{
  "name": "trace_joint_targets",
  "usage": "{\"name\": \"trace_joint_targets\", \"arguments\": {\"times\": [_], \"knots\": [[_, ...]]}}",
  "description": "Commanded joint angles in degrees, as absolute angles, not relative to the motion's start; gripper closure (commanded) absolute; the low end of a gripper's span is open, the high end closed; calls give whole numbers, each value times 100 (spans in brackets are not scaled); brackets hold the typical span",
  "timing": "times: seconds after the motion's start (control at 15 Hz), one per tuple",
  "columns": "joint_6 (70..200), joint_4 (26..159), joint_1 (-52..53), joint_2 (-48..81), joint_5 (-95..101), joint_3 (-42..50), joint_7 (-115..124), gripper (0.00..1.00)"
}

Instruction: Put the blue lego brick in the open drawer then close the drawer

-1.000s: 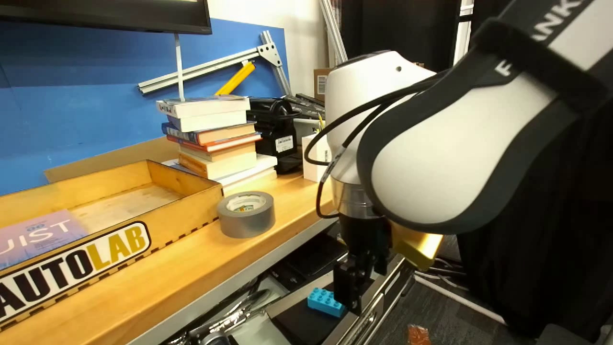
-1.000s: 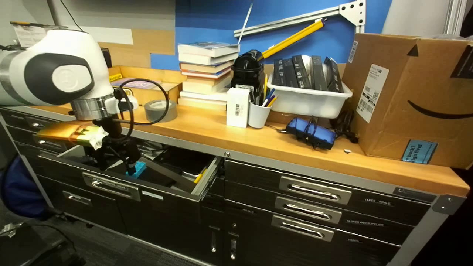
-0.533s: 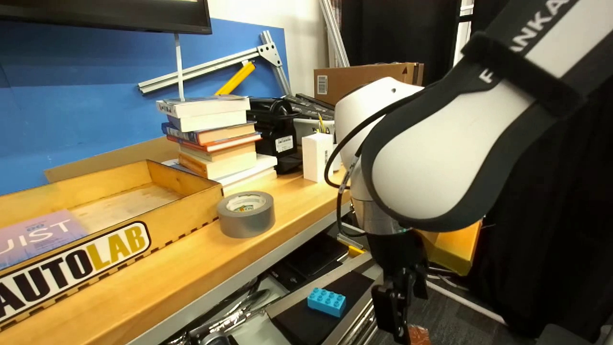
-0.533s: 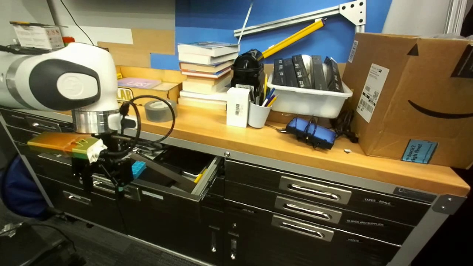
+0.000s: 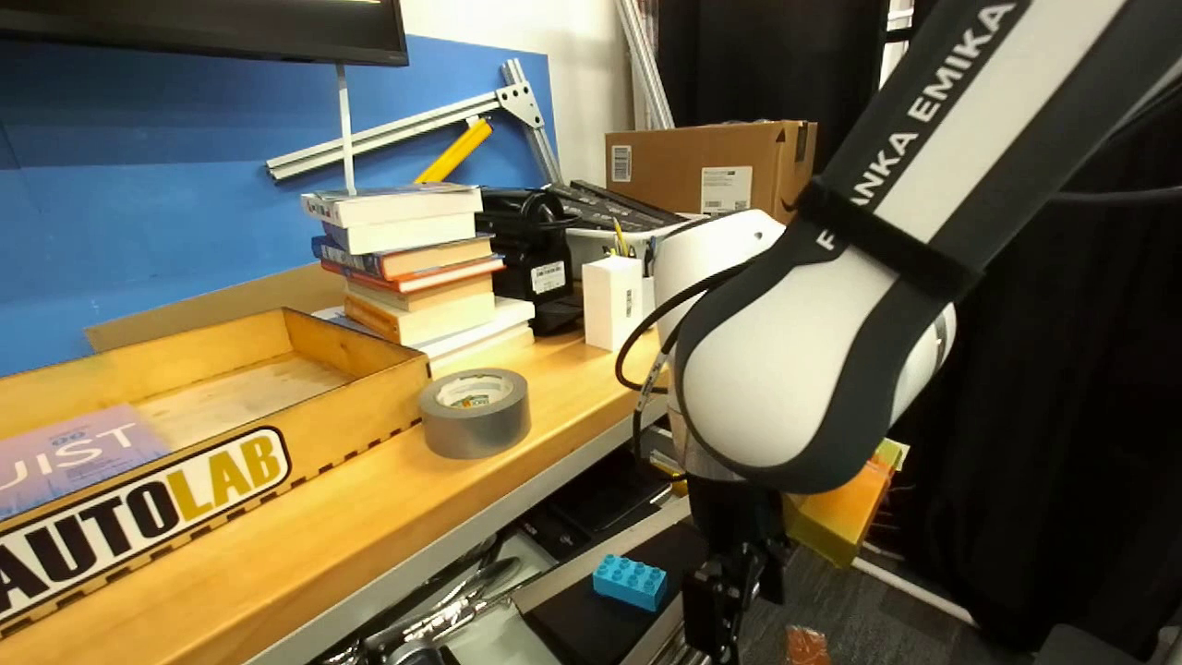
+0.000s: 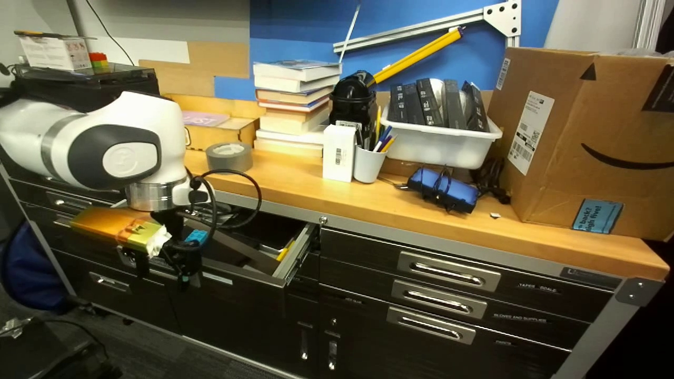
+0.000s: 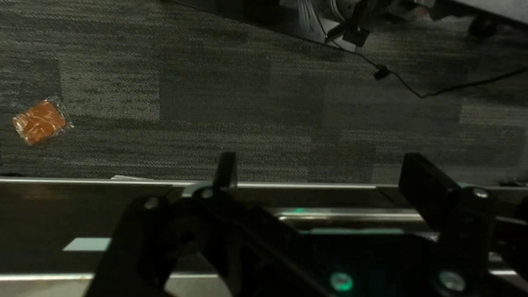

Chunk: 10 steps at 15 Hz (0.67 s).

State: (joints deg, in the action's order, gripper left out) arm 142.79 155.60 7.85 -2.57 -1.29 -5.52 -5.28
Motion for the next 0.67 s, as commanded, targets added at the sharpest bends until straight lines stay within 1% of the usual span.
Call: {"name": "trace_joint_targets", "arguments": {"times": [0.0, 0.4, 0.6], "knots": [[14757, 15384, 724, -88, -563, -556, -265, 0], [15122, 15037, 665, 183, -286, -547, 729, 0], [14837, 14524, 621, 391, 290, -474, 1211, 0]]}}
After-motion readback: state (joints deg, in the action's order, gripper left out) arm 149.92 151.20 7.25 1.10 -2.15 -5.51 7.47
